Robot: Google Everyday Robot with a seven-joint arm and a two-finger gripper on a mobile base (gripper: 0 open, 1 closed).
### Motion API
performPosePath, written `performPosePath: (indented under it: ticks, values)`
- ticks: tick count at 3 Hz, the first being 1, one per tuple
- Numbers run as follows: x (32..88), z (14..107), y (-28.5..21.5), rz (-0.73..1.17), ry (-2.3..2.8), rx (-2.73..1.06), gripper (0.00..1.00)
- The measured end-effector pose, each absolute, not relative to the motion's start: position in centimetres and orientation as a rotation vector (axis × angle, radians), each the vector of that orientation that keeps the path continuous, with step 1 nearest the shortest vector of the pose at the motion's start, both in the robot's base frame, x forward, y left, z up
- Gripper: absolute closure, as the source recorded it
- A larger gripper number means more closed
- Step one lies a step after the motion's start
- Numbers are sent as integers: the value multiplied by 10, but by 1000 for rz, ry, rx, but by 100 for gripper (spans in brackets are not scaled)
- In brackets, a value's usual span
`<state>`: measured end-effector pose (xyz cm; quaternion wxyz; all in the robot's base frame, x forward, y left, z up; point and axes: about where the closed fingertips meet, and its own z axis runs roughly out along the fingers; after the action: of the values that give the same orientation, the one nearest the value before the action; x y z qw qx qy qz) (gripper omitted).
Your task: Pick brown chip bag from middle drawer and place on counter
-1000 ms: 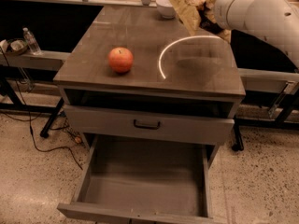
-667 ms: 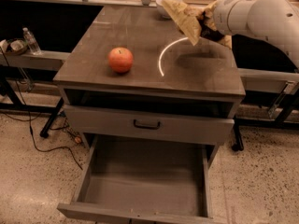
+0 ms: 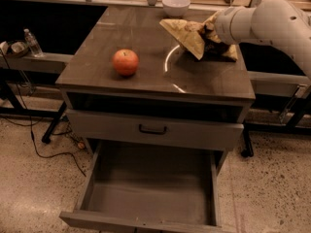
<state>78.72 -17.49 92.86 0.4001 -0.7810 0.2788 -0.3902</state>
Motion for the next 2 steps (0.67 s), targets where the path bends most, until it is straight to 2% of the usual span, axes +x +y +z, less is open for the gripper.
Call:
performPosePath:
  ticks: [1,2]
  values:
    - [781,924,-172,-977,701,-1996,12]
    - [775,928,-164,-973,688,-1991,0]
